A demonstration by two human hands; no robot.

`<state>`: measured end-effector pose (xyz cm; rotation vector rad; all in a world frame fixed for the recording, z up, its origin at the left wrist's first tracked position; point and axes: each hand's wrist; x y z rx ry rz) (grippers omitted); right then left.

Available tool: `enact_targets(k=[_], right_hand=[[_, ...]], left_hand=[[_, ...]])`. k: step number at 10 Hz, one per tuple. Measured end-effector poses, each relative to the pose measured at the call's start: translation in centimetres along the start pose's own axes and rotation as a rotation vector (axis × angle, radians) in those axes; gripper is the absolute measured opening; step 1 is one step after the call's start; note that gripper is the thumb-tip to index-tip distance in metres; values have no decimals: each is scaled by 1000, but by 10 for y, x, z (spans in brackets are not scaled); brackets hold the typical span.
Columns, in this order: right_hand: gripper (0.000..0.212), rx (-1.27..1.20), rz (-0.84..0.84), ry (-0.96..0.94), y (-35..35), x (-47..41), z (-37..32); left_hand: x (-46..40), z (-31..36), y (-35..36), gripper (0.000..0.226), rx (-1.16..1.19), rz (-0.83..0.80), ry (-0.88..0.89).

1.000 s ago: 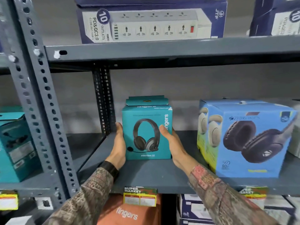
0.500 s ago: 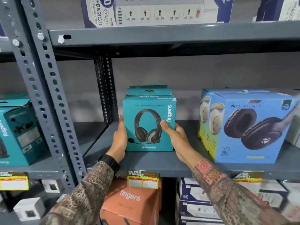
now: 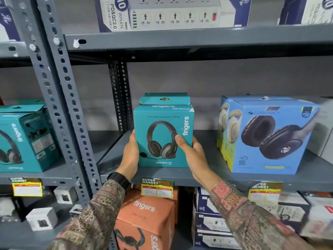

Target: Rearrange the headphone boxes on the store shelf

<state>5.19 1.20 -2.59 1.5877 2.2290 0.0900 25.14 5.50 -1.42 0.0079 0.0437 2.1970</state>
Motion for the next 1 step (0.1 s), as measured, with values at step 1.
enact_targets(k=[1], right_hand=[[118, 3, -12, 19, -7, 11, -7]], left_hand=[[10, -2, -5, 60, 58, 65, 43]])
Point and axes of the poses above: each hand's wrist, its own x-axis away from the middle knuckle, its own y-axis out of the palm, z = x × y, and after that the axes turned 7 degrees about -x, right-handed
